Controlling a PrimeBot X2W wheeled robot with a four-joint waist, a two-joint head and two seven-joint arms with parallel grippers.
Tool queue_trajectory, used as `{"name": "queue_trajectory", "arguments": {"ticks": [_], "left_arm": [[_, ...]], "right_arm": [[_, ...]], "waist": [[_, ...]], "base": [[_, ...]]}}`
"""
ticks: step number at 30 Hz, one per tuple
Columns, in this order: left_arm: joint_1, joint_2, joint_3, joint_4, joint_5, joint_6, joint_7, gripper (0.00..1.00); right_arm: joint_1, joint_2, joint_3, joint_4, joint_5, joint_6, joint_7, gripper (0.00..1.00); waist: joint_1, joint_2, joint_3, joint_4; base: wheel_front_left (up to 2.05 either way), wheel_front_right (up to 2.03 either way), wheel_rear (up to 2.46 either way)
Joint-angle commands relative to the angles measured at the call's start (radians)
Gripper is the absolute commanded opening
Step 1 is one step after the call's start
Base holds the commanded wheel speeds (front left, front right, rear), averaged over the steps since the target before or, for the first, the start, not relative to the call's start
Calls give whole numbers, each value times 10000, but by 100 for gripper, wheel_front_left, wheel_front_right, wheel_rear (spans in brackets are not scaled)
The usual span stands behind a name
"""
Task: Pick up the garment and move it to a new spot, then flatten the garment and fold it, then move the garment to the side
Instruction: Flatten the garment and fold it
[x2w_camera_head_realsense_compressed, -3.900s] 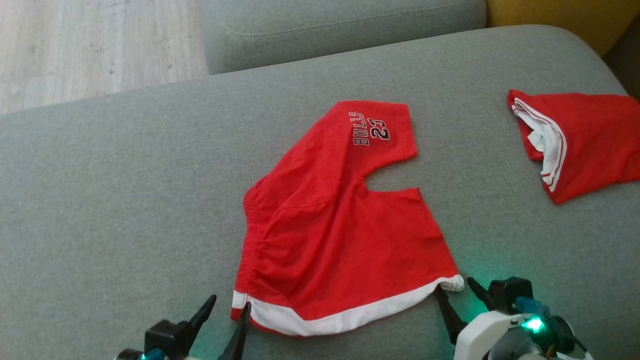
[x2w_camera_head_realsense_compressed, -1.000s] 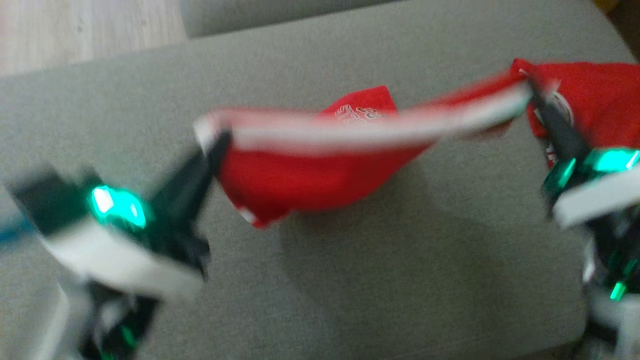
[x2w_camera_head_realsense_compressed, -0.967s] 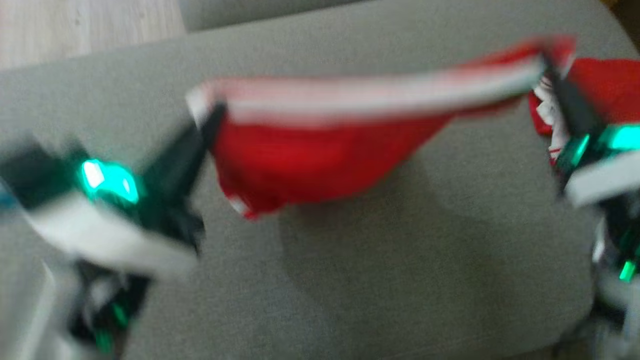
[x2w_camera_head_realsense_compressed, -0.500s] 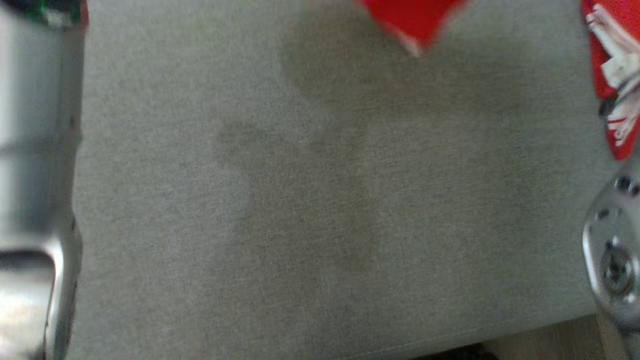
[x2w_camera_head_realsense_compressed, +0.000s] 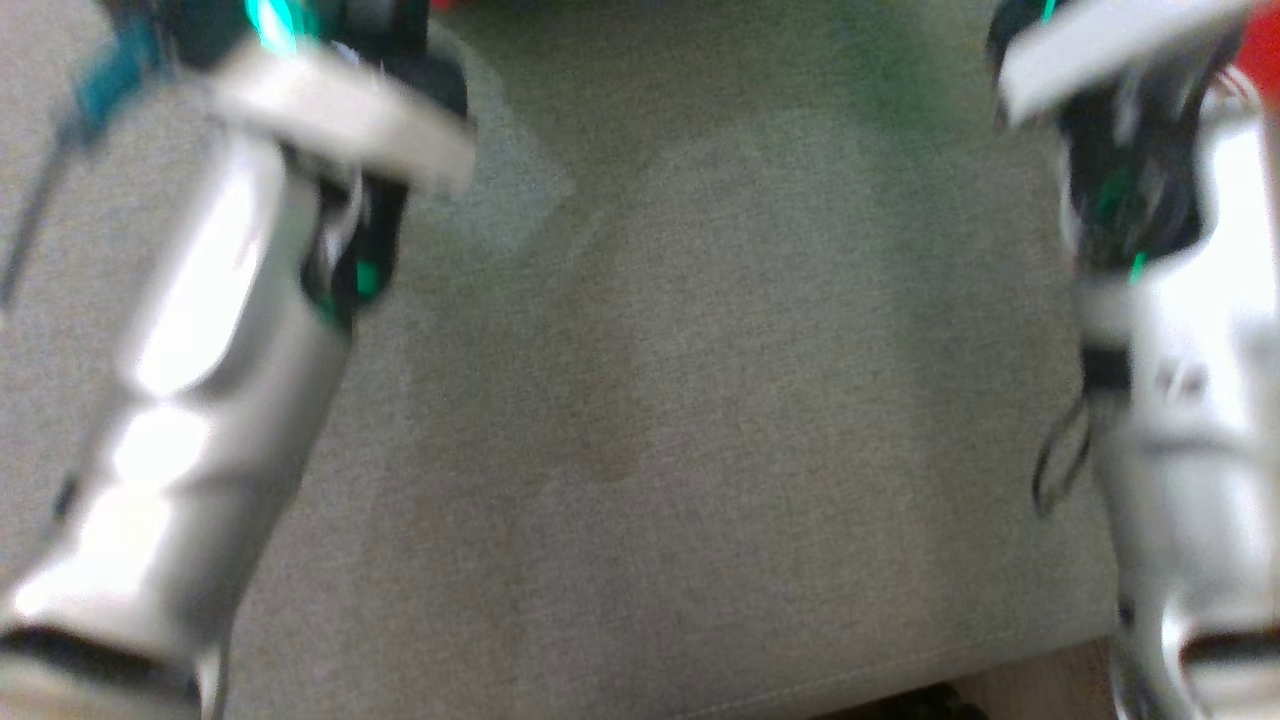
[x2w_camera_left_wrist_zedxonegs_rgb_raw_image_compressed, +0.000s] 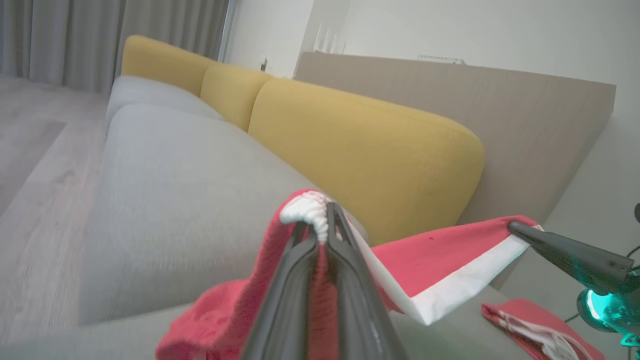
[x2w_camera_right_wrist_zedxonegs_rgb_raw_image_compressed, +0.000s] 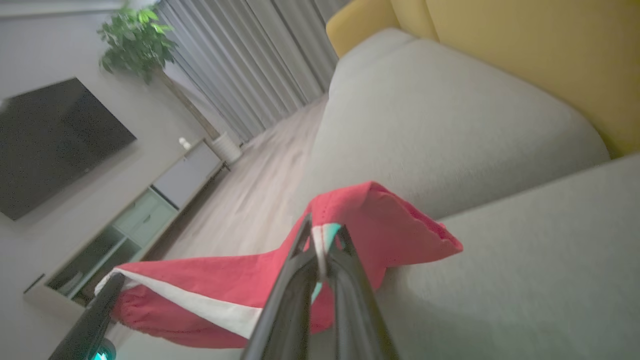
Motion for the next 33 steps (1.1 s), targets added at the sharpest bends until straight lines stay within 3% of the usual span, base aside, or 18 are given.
{"name": "queue_trajectory", "arguments": {"ticks": [1, 5, 8, 12, 17, 20, 23, 26, 33], "left_arm": [[121, 526, 239, -489, -120, -50, -114, 0], [2541, 1137, 31, -1638, -601, -18, -404, 0], [4466, 1443, 57, -2736, -983, 281, -557, 0], [6909, 1895, 107, -3983, -1114, 1001, -763, 0], [9268, 2072, -129, -5667, -1452, 1648, -797, 0], [10112, 1976, -304, -6691, -1947, 1746, -691, 0], [10172, 1953, -227, -7137, -2188, 1824, -585, 0], [9623, 1780, 0, -7279, -2549, 1858, -332, 0], [7321, 1013, 413, -6742, -3449, 2184, 762, 0]], "right_arm": [[149, -67, 218, -598, 44, 69, 11, 0], [2489, -625, 532, -1765, 194, 69, 202, 0], [4337, -1067, 459, -2792, 136, 69, 459, 0], [6736, -1454, -6, -4235, 207, 69, 1066, 0], [9457, -1480, -1051, -6289, 345, 69, 2167, 0], [10334, -1167, -1728, -7279, 471, 69, 2714, 0], [10054, -910, -2129, -7653, 472, 69, 3274, 0], [8816, -839, -2014, -7385, 303, 69, 3907, 0], [5019, -831, -1594, -5226, -361, 69, 5235, 0]], "waist": [[2, 0, -209, 33], [2, 0, -920, 209], [2, 0, -1502, 367], [2, 0, -2074, 534], [2, 0, -2243, 788], [2, 0, -2209, 898], [2, 0, -2101, 989], [2, 0, -1895, 1081], [2, 0, -970, 1822]], "base": [[0, 0, 0], [0, 0, 0], [0, 0, 0], [0, 0, 0], [0, 0, 0], [0, 0, 0], [0, 0, 0], [0, 0, 0], [0, 0, 0]]}}
